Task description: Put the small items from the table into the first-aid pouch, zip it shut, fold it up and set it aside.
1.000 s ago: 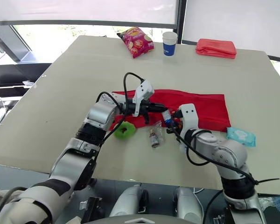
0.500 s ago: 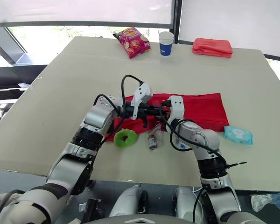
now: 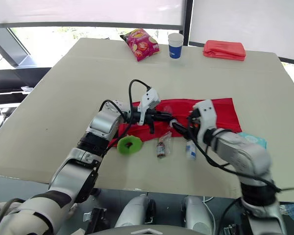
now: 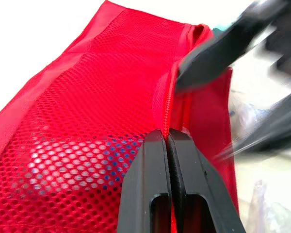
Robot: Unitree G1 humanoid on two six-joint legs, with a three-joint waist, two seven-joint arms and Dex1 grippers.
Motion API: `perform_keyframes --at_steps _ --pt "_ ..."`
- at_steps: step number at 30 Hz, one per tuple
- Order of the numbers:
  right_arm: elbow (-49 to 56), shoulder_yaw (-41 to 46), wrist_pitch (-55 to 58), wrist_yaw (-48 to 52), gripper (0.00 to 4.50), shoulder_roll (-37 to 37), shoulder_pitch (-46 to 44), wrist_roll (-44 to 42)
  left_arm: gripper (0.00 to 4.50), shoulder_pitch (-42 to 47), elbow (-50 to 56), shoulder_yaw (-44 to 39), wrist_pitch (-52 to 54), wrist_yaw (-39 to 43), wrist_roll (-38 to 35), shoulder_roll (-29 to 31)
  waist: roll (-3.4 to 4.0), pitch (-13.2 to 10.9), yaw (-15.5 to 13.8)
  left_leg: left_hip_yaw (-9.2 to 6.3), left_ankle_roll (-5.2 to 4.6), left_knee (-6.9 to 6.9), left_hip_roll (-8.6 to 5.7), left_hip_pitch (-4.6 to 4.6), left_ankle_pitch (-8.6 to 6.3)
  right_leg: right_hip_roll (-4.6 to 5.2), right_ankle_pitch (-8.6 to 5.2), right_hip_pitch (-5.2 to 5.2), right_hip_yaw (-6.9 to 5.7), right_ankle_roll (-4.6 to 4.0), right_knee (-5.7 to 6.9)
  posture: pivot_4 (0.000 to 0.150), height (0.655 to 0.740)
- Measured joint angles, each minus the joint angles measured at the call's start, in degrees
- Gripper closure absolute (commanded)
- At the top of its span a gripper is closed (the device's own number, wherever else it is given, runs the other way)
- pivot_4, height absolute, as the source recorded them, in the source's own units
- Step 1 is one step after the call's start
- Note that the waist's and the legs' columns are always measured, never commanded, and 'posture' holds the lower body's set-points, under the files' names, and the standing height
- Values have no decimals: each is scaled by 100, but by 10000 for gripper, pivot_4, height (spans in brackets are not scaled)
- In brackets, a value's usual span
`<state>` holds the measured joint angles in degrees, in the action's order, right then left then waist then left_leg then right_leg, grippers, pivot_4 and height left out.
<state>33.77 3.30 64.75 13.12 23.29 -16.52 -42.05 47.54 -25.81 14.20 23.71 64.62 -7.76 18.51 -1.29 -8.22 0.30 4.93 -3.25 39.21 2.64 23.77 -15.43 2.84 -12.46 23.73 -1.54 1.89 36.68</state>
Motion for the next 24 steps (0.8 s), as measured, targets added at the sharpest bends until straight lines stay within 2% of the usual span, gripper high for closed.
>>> perform_keyframes --at_steps 1,2,4,10,19,24 --pt "313 142 85 59 8232 181 151 -131 45000 17 -105 -11 -60 -3 24 28 -2 1 12 1 0 0 0 0 0 -1 0 0 1 0 -3 1500 7400" --pt "510 191 121 107 10247 332 265 -155 45000 37 -187 -10 -95 -1 36 12 -2 1 29 4 0 0 0 -2 0 -1 0 0 3 0 -3 1500 7400" --pt "666 185 122 138 16595 504 443 -123 45000 61 -242 -8 -157 7 48 -21 -3 1 35 5 0 1 0 -3 0 -2 -1 0 4 -1 -4 1500 7400" --pt "322 -513 -247 160 44596 438 391 397 45000 112 -299 -10 -234 65 81 -37 -3 0 39 8 -5 2 0 -4 6 -4 -6 1 7 -9 -1 1500 7400" --pt "-1893 -2115 -1712 430 44596 74 -731 2158 45000 163 -156 -12 -152 144 79 -63 -4 -1 33 7 -7 2 -10 3 6 -1 -1 2 5 1 -8 1500 7400" --pt "-3129 -2202 -2662 571 44596 -556 -1192 2659 45000 57 103 -7 -43 140 78 -76 -3 -1 34 5 -5 -1 -8 2 6 -3 0 2 2 1 -5 1500 7400"
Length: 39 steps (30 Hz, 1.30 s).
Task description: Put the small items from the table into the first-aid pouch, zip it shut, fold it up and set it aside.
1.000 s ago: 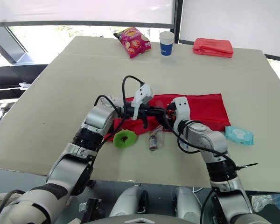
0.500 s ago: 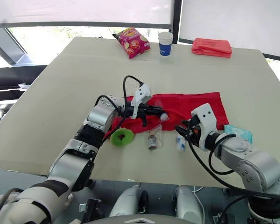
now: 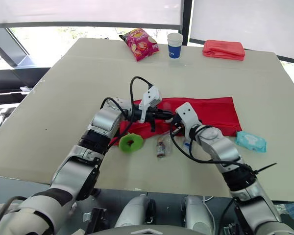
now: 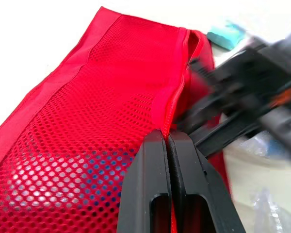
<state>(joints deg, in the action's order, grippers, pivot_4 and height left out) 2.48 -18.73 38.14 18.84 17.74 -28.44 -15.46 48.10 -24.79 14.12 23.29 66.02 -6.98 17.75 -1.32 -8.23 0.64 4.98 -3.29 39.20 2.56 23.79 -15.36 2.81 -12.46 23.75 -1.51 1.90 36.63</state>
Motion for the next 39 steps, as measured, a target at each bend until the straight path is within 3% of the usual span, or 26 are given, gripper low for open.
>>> perform_keyframes --at_steps 6,15,18,19,20,21,22,23,25,26,27,32,39 --pt "152 224 -169 247 44596 62 196 91 45000 -105 68 1 14 -14 2 9 1 -1 -16 3 6 0 -1 4 3 9 1 -1 -1 1 -4 1500 7400" --pt "2653 1617 974 548 44596 1015 1633 -697 45000 -115 32 2 -31 -86 4 16 2 -1 -25 -7 0 -2 2 -2 0 6 -2 -2 -6 0 2 1500 7400" --pt "3614 2513 1473 669 37227 1235 2425 -1347 45000 -128 -9 17 -145 -78 8 35 6 -1 -67 -8 -1 -5 0 -3 -1 9 -2 -5 -6 1 -1 1500 7400" --pt "3940 2851 1664 724 33238 1300 2761 -1647 45000 -141 -50 9 -192 -78 13 104 2 -1 -67 -8 -1 -5 2 -4 -2 7 -2 -7 -6 0 -3 1500 7400" --pt "4143 3123 1774 757 26105 1310 2979 -1875 45000 -148 -81 5 -229 -81 22 128 2 -1 -66 -6 -1 -4 3 -1 -2 8 -2 -5 -5 1 -7 1500 7400" --pt "4311 3342 1840 786 23277 1330 3162 -2049 45000 -159 -85 4 -255 -77 22 146 2 -1 -61 -6 -1 -5 3 -3 -2 8 -2 -6 -4 1 -8 1500 7400" --pt "4781 4182 1841 1037 16915 1358 3953 -2667 45000 -114 -105 70 -373 -69 49 78 14 -5 -130 -15 -2 -7 -2 9 -1 13 -2 -4 -9 2 -12 1500 7400" --pt "4946 4467 1819 1148 13770 1398 4260 -2876 45000 -135 -114 74 -420 -41 52 110 16 -3 -152 -19 -2 -11 -7 -6 -1 11 -6 -15 -7 8 -12 1500 7400" --pt "5396 5959 1593 1762 4177 1523 5600 -3587 45000 -144 -302 36 -552 3 100 335 9 0 -150 -25 -2 -14 -5 -4 -3 8 -12 -19 -9 11 -19 1500 7400" --pt "5423 6228 1509 1889 1992 1538 5784 -3681 45000 -137 -349 29 -572 2 116 360 8 0 -140 -20 -3 -12 -5 -5 -3 7 -12 -19 -5 11 -20 1500 7400" --pt "5466 7009 1223 2350 1992 1582 6390 -3945 45000 -103 -439 20 -686 23 128 336 6 -1 -129 -13 -4 -5 -3 -4 -3 11 -31 -18 -2 22 -24 1500 7400" --pt "5237 8533 515 3524 1992 1779 7626 -4432 45000 12 -813 22 -978 174 131 321 -4 1 -139 -13 -5 -4 2 -5 -3 16 -37 -18 -6 14 -27 1500 7400" --pt "4904 8817 26 3870 1992 2144 7900 -4432 45000 198 -1204 -1 -1202 247 135 296 -7 -2 -149 -15 -10 -11 0 1 -7 27 -37 -17 -9 12 -42 1500 7400"
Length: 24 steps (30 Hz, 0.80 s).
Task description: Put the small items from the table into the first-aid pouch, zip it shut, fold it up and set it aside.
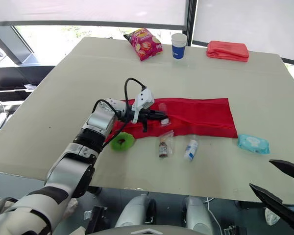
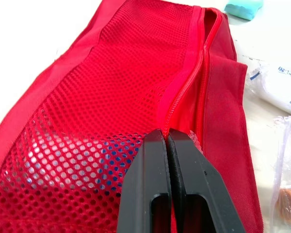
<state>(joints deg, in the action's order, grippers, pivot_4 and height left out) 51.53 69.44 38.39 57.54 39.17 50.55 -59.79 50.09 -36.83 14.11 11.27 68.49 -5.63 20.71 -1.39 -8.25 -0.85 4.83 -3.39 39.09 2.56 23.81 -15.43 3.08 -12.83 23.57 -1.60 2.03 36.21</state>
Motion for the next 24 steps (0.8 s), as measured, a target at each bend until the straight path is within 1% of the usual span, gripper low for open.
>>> perform_keyframes --at_steps 3,4,5,6,8,9,10,14,15,16,18,19,21,23,24 --pt "-179 -299 -77 -59 1992 330 -329 87 45000 64 -127 -4 -101 -13 16 -40 -6 -4 3 4 -1 4 -3 1 0 5 2 0 1 -1 -1 1500 7400" --pt "-216 -502 -100 -81 1992 460 -478 111 45000 129 -223 -1 -194 -18 62 -85 -6 -4 0 3 -1 5 -5 0 0 5 3 0 1 -2 0 1500 7400" --pt "-228 -867 -108 -151 1992 639 -683 144 45000 227 -362 0 -363 -27 133 -138 -6 -5 -8 -2 -1 4 -7 3 0 3 13 0 -3 -20 0 1500 7400" --pt "-228 -867 -108 -151 1992 639 -683 144 45000 227 -362 0 -363 -27 133 -138 -6 -5 -12 -3 -1 4 -8 4 0 3 13 0 -3 -21 0 1500 7400" --pt "-271 -1221 -99 -271 1992 783 -906 206 45000 348 -584 2 -550 -8 217 -171 -9 -6 -18 -9 -3 1 -13 8 -1 -1 13 0 -5 -23 -1 1500 7400" --pt "-276 -1575 -18 -474 1992 902 -1110 257 45000 452 -773 9 -741 31 281 -216 -9 -6 -17 -11 -6 0 -17 9 -2 -1 13 -1 -5 -22 -2 1500 7400" --pt "-276 -1605 -11 -488 1992 908 -1116 259 45000 457 -778 11 -756 34 292 -222 -7 -7 -20 -9 -9 0 -20 11 -5 2 12 0 -5 -22 -3 1500 7400" --pt "-251 -2620 633 -1773 1992 966 -1664 164 45000 592 -1023 9 -985 142 380 -233 -16 -7 -11 -9 -13 2 -22 13 -7 6 13 -1 -3 -20 -6 1500 7400" --pt "-201 -3154 911 -2475 1992 803 -1960 137 45000 608 -1045 -3 -1041 164 384 -233 -23 -7 -8 -10 -13 4 -20 14 -7 6 13 -1 -5 -21 -5 1500 7400" --pt "-164 -3454 1045 -2827 1992 666 -2082 124 45000 609 -1060 -2 -1052 172 388 -240 -22 -7 -10 -10 -13 5 -20 14 -7 7 13 -1 -5 -21 -3 1500 7400" --pt "-67 -4262 1373 -4060 1992 53 -2537 -43 45000 606 -1065 -7 -1055 177 393 -242 -21 -7 -11 -15 -12 6 -19 14 -6 6 13 0 -7 -21 2 1500 7400" --pt "-63 -4464 1430 -4353 1992 -153 -2653 -95 45000 605 -1062 -7 -1054 177 395 -245 -21 -7 -8 -16 -12 7 -19 14 -6 5 13 0 -8 -21 2 1500 7400" --pt "-34 -5237 1651 -5510 1992 -935 -3093 -197 45000 591 -1014 -7 -1043 180 395 -254 -16 -7 1 -12 -12 11 -15 13 -6 6 13 2 -5 -22 8 1500 7400" --pt "-30 -5694 1771 -6306 1992 -1375 -3319 -337 45000 584 -919 -7 -1027 184 395 -265 -12 -6 -4 -6 -12 12 -19 12 -6 8 13 1 -1 -21 10 1500 7400" --pt "-30 -5800 1796 -6522 1992 -1463 -3386 -356 45000 579 -888 -8 -1013 183 395 -260 -12 -6 -3 -4 -13 13 -20 12 -6 8 13 1 0 -20 9 1500 7400"
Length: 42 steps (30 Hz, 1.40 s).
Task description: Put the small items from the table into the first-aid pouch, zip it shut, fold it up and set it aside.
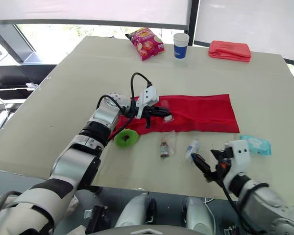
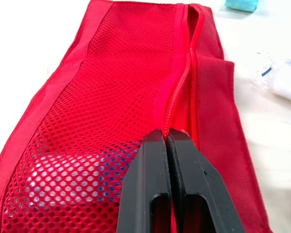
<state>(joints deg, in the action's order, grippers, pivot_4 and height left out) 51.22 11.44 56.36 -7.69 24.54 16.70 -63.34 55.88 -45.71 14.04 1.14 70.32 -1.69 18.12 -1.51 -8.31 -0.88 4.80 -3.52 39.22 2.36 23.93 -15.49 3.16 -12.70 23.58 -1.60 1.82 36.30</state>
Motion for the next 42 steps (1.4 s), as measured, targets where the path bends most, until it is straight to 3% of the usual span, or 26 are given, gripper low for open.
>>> perform_keyframes --at_steps 8,11,12,17,19,23,27,42 --pt "-622 -1023 421 -1156 1992 -508 -823 315 45000 -71 250 -1 267 -13 -1 -38 -1 1 12 2 -2 1 -1 -2 1 -8 5 0 3 10 6 1500 7400" --pt "-712 -1233 466 -1135 8519 -444 -1036 589 45000 -105 364 -1 369 -21 -1 -66 -1 1 18 2 -2 1 -1 -6 1 -10 7 0 4 13 8 1500 7400" --pt "-750 -1318 480 -1113 11485 -370 -1114 733 45000 -122 423 -1 401 -21 -4 -78 -1 1 22 3 -2 1 0 -7 1 -10 6 0 5 12 10 1500 7400" --pt "-768 -1472 493 -753 37334 -180 -1185 1087 45000 -238 694 -1 620 -21 -19 -79 -1 2 15 0 -2 1 1 -8 1 -14 9 0 4 17 14 1500 7400" --pt "-723 -1402 487 -629 43626 -165 -1152 1046 45000 -253 741 -1 671 -24 -21 -79 -1 2 13 0 -2 1 0 -8 1 -13 9 0 5 18 14 1500 7400" --pt "-600 -995 468 -279 44490 -79 -1238 421 45000 -419 959 -2 829 -37 -51 -80 -1 2 18 3 -2 1 0 -8 1 -12 12 0 8 22 13 1500 7400" --pt "-810 -975 489 -300 44490 -223 -1917 113 45000 -487 1110 -1 972 -61 -74 -102 -1 2 24 1 -3 3 2 -13 3 -14 10 0 7 17 22 1500 7400" --pt "-3075 -1690 583 247 44490 -487 -3584 1599 45000 -857 1917 2 1445 -63 -204 -96 3 1 50 6 -4 2 -3 -11 4 -13 14 2 11 24 23 1500 7400"
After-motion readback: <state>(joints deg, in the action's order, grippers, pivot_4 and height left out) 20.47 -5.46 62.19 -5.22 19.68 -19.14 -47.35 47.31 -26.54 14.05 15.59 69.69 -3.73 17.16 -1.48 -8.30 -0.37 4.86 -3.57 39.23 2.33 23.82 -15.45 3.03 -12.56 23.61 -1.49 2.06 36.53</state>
